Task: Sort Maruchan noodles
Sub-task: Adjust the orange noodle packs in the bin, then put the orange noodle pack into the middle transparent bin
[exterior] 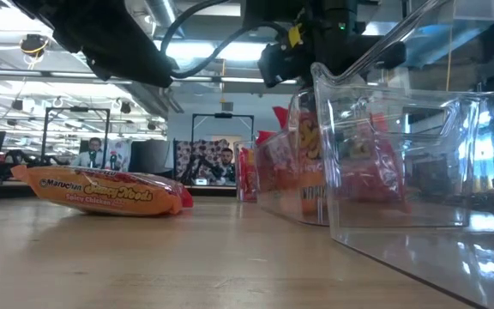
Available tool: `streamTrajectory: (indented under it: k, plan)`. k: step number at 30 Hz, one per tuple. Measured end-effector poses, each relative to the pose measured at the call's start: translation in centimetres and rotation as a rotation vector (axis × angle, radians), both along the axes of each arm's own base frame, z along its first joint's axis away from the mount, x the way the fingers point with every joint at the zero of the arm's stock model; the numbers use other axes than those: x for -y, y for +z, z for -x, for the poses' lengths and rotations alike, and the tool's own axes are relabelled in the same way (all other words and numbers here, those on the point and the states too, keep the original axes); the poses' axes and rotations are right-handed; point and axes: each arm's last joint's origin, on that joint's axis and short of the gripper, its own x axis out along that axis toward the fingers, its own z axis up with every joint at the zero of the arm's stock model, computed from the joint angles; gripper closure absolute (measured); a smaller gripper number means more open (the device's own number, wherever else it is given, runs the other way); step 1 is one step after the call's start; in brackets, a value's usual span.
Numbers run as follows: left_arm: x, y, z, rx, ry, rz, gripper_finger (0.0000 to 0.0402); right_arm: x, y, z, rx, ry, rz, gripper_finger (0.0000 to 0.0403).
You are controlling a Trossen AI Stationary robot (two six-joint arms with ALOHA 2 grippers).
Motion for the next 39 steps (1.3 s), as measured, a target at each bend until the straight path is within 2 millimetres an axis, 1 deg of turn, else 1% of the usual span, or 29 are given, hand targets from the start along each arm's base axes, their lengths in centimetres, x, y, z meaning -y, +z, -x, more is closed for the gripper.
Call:
streamTrajectory:
  k: [3, 8, 11, 14, 17, 19, 26, 28, 30, 33, 36, 39]
  plan:
    - [0.0, 0.0, 0.0, 0.000, 0.001, 0.000, 0.0259, 0.0, -0.1, 0.0, -0.002, 0.000, 0.002, 0.0316]
    - [0.0, 0.0, 0.0, 0.001, 0.000, 0.000, 0.0258, 0.1, 0.0, 0.1, -0.015, -0.002, 0.013, 0.0231]
    - [0.0, 0.0, 0.0, 0.005, 0.000, 0.000, 0.0258, 0.2, 0.8, 0.1, -0.028, -0.002, 0.036, 0.0192]
    - [0.0, 0.1, 0.0, 0.006, 0.002, -0.002, 0.0258, 0.3, 2.1, 0.0, -0.021, -0.003, 0.099, 0.0168]
    - [0.0, 0.1, -0.1, 0.008, 0.002, -0.001, 0.0258, 0.4, 3.3, -0.2, -0.003, -0.003, 0.143, 0.0158]
    - [0.0, 0.1, -0.1, 0.012, 0.002, 0.002, 0.0259, 0.4, 3.9, -0.2, -0.008, 0.002, 0.147, 0.0158]
    - [0.0, 0.1, -0.1, 0.012, 0.002, 0.003, 0.0259, 0.4, 4.1, -0.1, -0.014, 0.022, 0.149, 0.0166]
    - [0.0, 0.1, -0.1, 0.012, 0.002, 0.003, 0.0258, 0.5, 4.6, 0.2, -0.043, 0.026, 0.154, 0.0166]
    - [0.0, 0.1, -0.1, 0.013, 0.002, 0.004, 0.0258, 0.5, 5.8, 0.4, -0.031, 0.025, 0.159, 0.0166]
    - [0.0, 0.2, -0.1, 0.019, 0.002, 0.008, 0.0259, 0.6, 8.2, 0.6, 0.046, 0.021, 0.149, 0.0166]
    - [0.1, 0.1, -0.1, 0.013, -0.007, 0.014, 0.0260, 0.6, 10.5, 0.8, 0.146, 0.016, 0.135, 0.0166]
    - [0.0, -0.1, 0.0, -0.013, -0.012, 0.033, 0.0260, 0.6, 12.1, 0.9, 0.268, 0.025, 0.115, 0.0166]
